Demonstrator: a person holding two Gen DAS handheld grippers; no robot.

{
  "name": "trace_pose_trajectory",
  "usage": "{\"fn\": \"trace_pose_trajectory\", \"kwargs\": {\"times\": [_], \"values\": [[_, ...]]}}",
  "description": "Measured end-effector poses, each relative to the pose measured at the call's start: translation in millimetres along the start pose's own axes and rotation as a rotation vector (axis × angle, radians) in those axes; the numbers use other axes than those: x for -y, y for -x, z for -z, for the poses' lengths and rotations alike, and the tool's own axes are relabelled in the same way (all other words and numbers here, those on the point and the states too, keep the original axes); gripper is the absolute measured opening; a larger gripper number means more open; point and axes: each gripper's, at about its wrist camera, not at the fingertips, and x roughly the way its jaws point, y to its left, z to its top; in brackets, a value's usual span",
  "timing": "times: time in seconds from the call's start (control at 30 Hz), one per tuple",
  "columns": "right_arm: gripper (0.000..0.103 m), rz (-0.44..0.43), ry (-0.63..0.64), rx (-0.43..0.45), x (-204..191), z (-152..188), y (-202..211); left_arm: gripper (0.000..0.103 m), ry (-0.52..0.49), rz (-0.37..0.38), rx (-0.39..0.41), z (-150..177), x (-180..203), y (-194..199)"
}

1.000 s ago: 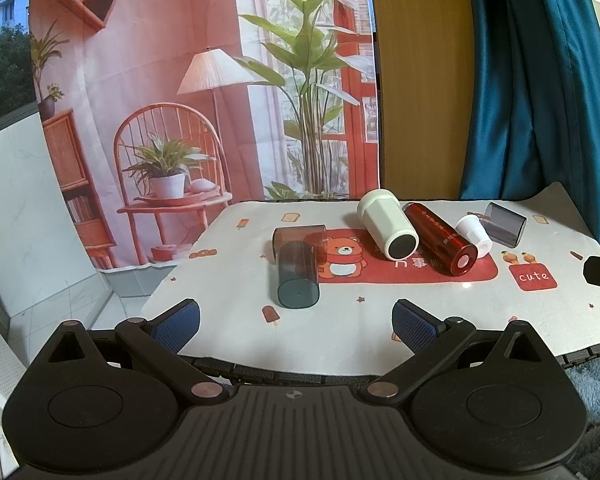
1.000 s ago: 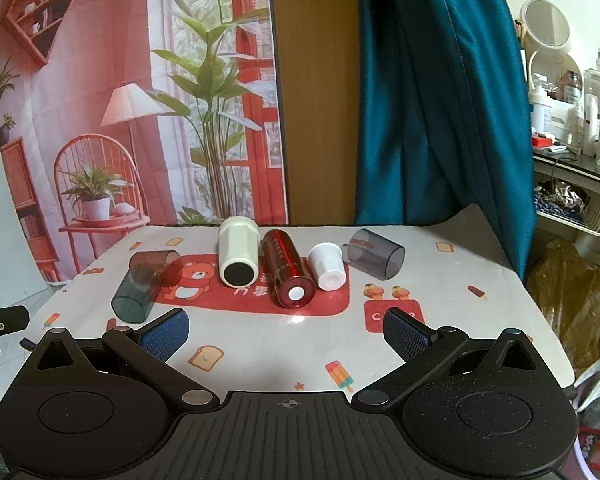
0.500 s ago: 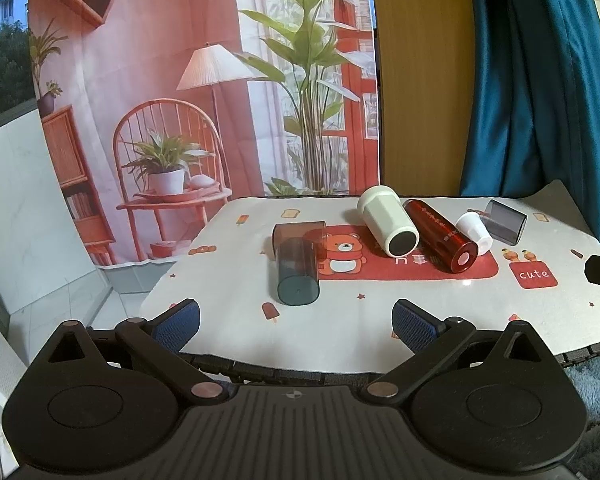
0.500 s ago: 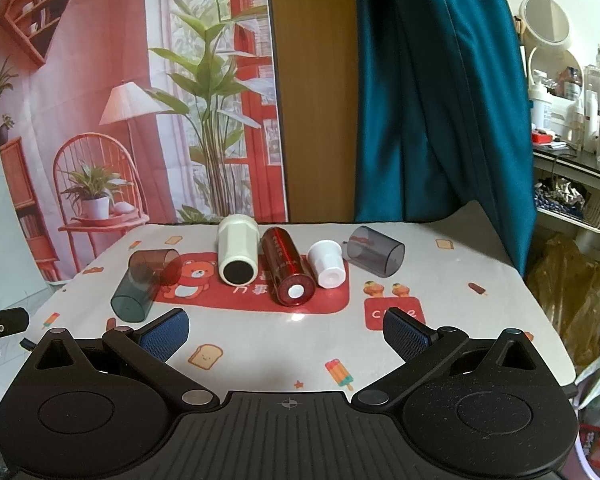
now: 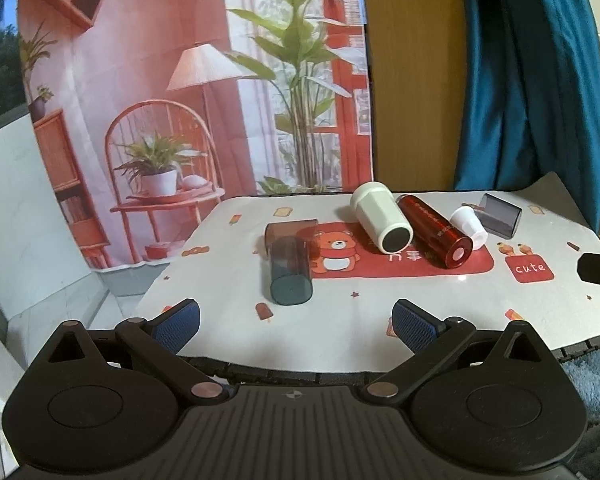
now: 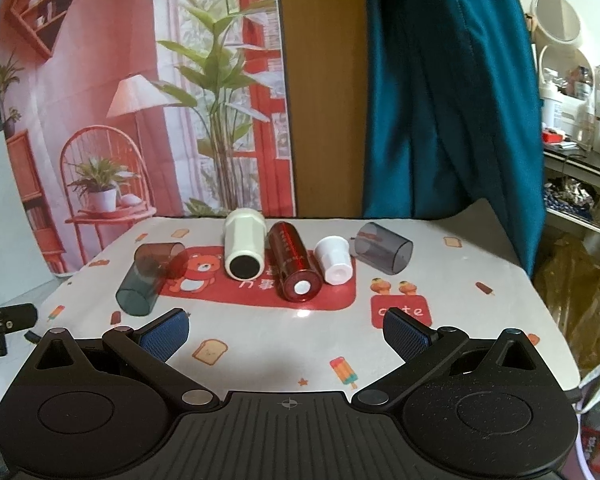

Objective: Flip cup upright

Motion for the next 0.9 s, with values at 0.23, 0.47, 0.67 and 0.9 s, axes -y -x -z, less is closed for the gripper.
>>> {"fn": "trace_pose_trajectory", "kwargs": {"times": [0.23,0.47,0.67,0.9], "values": [[0.103,0.002,-0.005,0.003,14.0,-9.3,-13.7,0.103,-0.023,0.033,0.003,-6.7,7.3,-19.4],[0.103,0.047,0.013,-0.058,30.8,-16.9,-51.5,0.103,-0.018,0.046,-0.006,-23.4,14.7,-54.6],[0.103,0.049,-0.013,-0.099,44.9,-26.2,-88.3,0.103,-0.013,0.034,-0.009,-39.3,21.8,-89.8],[0.103,0.076,0.058,-0.058,67.6,-36.9,-136.3,0.103,0.049,0.006,-0.042,-49.3,21.9,-126.9]]}}
